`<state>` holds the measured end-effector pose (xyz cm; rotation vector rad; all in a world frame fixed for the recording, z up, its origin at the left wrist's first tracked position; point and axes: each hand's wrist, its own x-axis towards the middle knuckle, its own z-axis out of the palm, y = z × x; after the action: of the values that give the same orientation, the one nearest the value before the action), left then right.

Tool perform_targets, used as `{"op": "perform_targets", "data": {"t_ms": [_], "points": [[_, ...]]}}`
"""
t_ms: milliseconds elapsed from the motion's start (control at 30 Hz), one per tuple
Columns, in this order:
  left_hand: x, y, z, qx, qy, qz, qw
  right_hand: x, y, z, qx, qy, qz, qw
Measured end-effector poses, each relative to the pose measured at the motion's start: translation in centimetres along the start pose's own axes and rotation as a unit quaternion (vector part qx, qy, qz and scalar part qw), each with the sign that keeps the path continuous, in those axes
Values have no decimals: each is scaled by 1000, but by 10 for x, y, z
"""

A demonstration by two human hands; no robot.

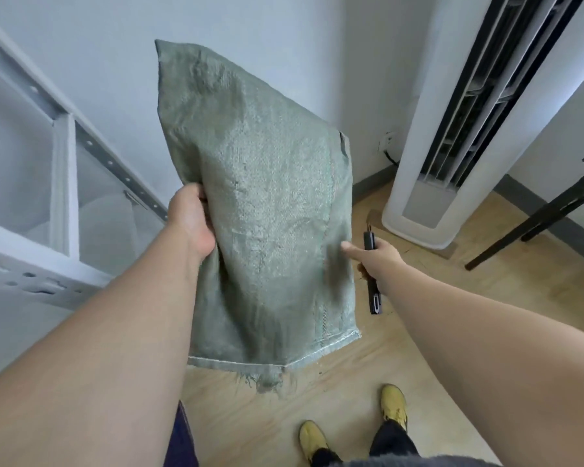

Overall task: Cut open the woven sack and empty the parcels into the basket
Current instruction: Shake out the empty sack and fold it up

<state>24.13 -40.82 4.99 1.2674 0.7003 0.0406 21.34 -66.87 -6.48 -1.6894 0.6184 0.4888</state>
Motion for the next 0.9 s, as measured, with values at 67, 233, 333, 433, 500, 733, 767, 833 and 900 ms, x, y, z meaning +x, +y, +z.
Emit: {"op": "perform_targets", "data": {"t_ms": [67, 233, 333, 433, 500, 733, 767, 833, 900], "points": [[-5, 4, 0, -18, -9, 12, 1000, 4, -6, 0, 27, -48, 1, 998], [-9, 8, 1, -69, 4, 10, 998, 8, -8, 4, 95, -201, 93, 971], [-9, 7, -2, -68, 19, 13, 997, 7, -15, 7, 181, -292, 111, 933], [-4, 2, -10, -47, 33, 5, 998, 8, -23, 9, 225, -354, 96, 903], [0, -4, -16, -5, 41, -12, 999, 10, -27, 9, 238, -359, 91, 898], [4, -39, -42, 113, -44, -136, 983, 16, -41, 1, 319, -291, 114, 895], [-1, -43, -46, 139, -82, -159, 974, 18, -43, -1, 338, -268, 115, 895], [-6, -51, -54, 157, -129, -167, 965, 23, -46, -8, 344, -231, 112, 903], [-9, -55, -53, 153, -120, -159, 968, 27, -47, -14, 323, -187, 110, 921]]}}
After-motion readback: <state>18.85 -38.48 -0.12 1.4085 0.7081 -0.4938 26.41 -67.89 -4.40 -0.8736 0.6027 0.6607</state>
